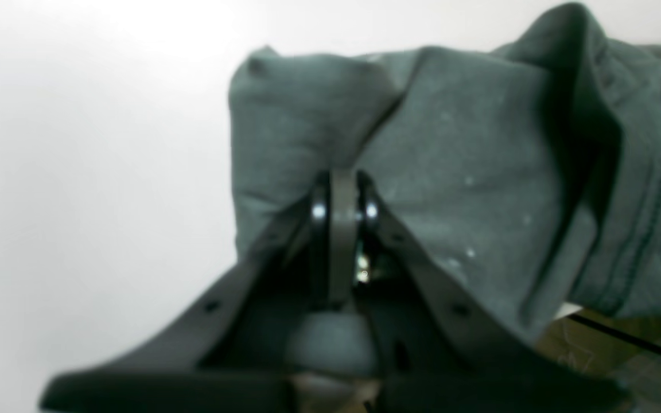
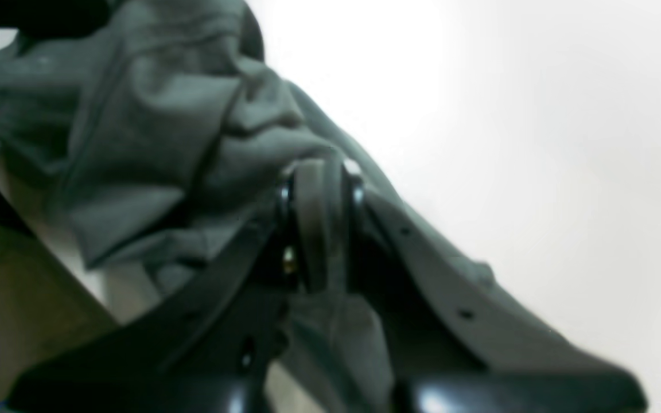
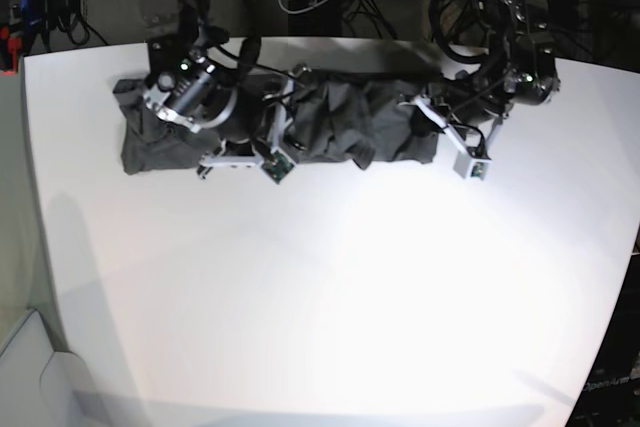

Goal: Layout the t-shirt on the table in an organized manner, then fold the t-shirt properly
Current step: 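Move the right gripper to the folded middle and grasp the shirt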

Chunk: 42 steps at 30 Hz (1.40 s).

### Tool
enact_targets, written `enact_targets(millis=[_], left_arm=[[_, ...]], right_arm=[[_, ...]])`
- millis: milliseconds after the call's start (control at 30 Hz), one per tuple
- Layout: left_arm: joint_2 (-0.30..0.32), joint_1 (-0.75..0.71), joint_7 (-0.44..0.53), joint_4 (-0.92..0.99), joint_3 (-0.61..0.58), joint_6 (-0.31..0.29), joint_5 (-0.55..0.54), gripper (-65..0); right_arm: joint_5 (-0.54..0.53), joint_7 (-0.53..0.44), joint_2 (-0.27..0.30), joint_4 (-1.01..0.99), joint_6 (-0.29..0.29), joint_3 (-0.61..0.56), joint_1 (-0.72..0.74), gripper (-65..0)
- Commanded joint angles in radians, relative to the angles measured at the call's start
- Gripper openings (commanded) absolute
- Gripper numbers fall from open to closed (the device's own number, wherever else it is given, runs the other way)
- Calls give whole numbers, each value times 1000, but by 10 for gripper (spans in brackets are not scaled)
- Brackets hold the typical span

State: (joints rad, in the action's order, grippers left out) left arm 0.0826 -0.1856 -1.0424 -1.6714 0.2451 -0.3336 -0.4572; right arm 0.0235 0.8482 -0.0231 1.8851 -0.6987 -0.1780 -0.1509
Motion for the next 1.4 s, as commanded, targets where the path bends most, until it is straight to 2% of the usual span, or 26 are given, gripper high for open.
enact_targets(millis=[0, 200, 333, 500, 600, 1100, 1367], left_arm=[[3, 10, 9, -17, 1, -5, -12, -648], [1, 10, 9, -17, -2, -5, -12, -648], [1, 10, 9, -17, 0, -5, -12, -648], [3, 10, 9, -17, 1, -5, -12, -648], [1, 10, 9, -17, 1, -5, -12, -648], [-1, 10, 9, -17, 0, -5, -12, -648], [-1, 10, 9, -17, -2, -5, -12, -648]], right_arm=[[-20, -28, -7, 37, 1, -5, 4, -609], [-18, 0, -73, 51, 1, -19, 20, -589], [-18, 70, -76, 49, 1, -117, 66, -450], [-18, 75, -80, 46, 1, -173, 83, -268], [-18, 73, -82, 32, 1, -177, 83, -212], [-21, 23, -99, -114, 1, -177, 98, -220], [-21, 23, -111, -187, 1, -177, 122, -409]])
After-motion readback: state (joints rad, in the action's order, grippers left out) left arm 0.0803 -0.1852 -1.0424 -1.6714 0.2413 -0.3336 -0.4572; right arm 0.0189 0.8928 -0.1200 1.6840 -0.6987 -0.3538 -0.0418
